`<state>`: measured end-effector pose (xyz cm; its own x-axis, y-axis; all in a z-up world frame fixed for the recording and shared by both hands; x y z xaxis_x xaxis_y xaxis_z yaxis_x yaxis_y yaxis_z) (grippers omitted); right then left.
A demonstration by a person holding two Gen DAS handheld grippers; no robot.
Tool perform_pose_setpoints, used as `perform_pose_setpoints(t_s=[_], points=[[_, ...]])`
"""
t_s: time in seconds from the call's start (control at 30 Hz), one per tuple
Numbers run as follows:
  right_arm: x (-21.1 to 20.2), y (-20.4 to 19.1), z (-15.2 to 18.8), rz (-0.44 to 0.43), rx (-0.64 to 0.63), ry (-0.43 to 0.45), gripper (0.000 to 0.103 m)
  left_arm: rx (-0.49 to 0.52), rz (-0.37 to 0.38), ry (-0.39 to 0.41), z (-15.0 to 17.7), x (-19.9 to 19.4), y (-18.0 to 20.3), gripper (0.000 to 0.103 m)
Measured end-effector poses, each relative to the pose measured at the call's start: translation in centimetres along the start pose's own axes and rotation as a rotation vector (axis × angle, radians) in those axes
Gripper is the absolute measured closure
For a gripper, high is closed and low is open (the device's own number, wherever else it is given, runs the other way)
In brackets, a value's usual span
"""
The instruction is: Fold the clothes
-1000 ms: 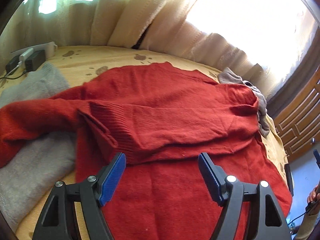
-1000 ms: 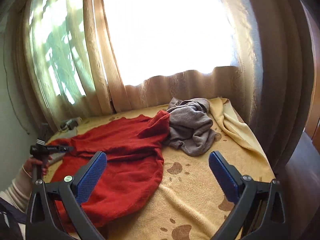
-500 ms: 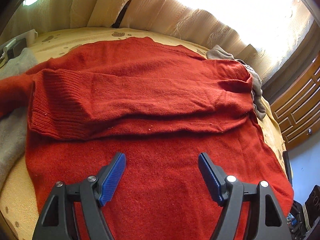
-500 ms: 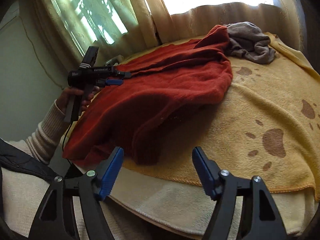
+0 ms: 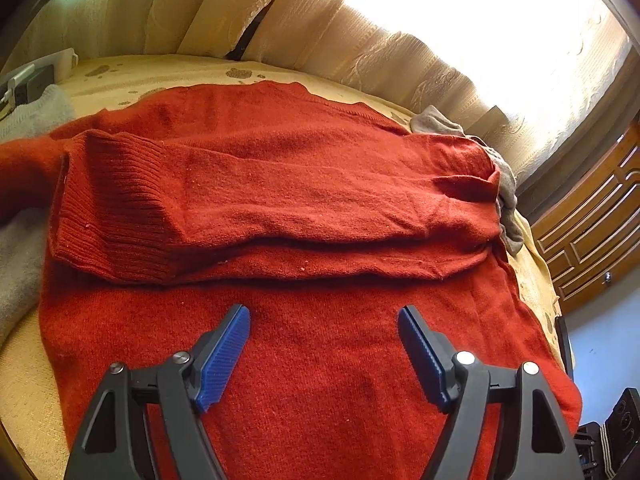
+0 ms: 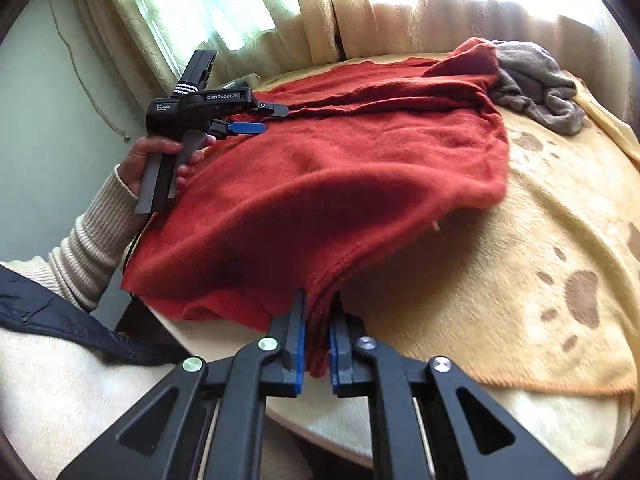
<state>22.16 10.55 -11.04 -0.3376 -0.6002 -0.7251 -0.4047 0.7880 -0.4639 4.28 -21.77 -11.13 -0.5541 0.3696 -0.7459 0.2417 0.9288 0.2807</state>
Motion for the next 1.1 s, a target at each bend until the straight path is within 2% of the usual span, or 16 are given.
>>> perform_pose_setpoints(t_s=[0.17, 0.27, 0.33, 0.43, 0.47, 0.5, 0.53, 0.57, 0.6, 0.63, 0.7, 0.83, 0.97, 1.07, 1.1], points=[[-5.7, 2.2, 1.9, 0.128, 0.057, -0.007, 0.093, 0.014, 0.011, 0.007, 0.1, -0.1, 0.0, 0.025], [-6.2, 4.5, 3.3, 0.210, 0.120, -0.046, 0.093, 0.039, 0.000, 0.010, 0.2, 0.0, 0.3, 0.024], [-5.7, 5.6, 4.0, 0.203, 0.155, -0.055, 0.093, 0.058, -0.014, 0.005, 0.5, -0.2, 0.6, 0.024], [-6.9, 6.5, 2.4, 0.250, 0.179, 0.053, 0.090, 0.075, -0.021, -0.007, 1.1, -0.8, 1.2, 0.024], [-7.5, 6.3, 1.2, 0.266, 0.162, 0.100, 0.086, 0.078, -0.014, -0.011, 1.4, -1.2, 1.5, 0.024], [-8.0, 5.8, -0.1, 0.256, 0.141, 0.144, 0.072, 0.084, -0.004, -0.009, 1.8, -1.6, 1.9, 0.024], [-8.3, 5.3, -1.4, 0.237, 0.119, 0.183, 0.050, 0.095, 0.006, -0.004, 2.2, -2.0, 2.3, 0.024], [-8.3, 4.5, -2.8, 0.225, 0.088, 0.215, 0.040, 0.107, 0.014, 0.001, 2.7, -2.5, 2.7, 0.024], [-7.9, 3.6, -4.0, 0.223, 0.045, 0.234, 0.025, 0.117, 0.019, 0.005, 3.1, -2.9, 3.0, 0.024], [-6.9, 2.7, -5.2, 0.213, 0.006, 0.238, 0.021, 0.124, 0.020, 0.004, 3.6, -3.1, 3.3, 0.024], [-4.8, 1.0, -7.5, 0.192, -0.072, 0.245, 0.021, 0.134, 0.023, 0.002, 4.5, -3.6, 3.8, 0.024], [2.1, -0.8, -10.3, 0.185, -0.151, 0.141, 0.022, 0.134, 0.028, -0.016, 6.6, -4.0, 4.4, 0.024], [7.0, 0.3, -8.6, 0.200, -0.166, -0.039, 0.022, 0.209, -0.020, -0.011, 8.9, -5.3, 4.9, 0.024], [6.5, 0.7, -5.7, 0.255, -0.262, -0.049, 0.021, 0.286, -0.074, 0.022, 10.9, -6.3, 4.7, 0.024], [5.9, 1.2, -5.2, 0.252, -0.252, -0.053, 0.021, 0.307, -0.089, 0.023, 11.5, -6.6, 4.8, 0.024]])
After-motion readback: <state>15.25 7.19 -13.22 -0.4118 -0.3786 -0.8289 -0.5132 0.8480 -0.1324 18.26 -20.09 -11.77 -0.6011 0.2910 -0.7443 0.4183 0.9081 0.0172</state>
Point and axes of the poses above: each gripper's, at about its wrist camera, not at the fingertips, and x roughly the way its jaws point, y to its right, z to its underside, the point moved 5 cm from there along x, roughly the way its jaws point, and after that the axes turned 15 degrees about x, right-handed, at the moved point
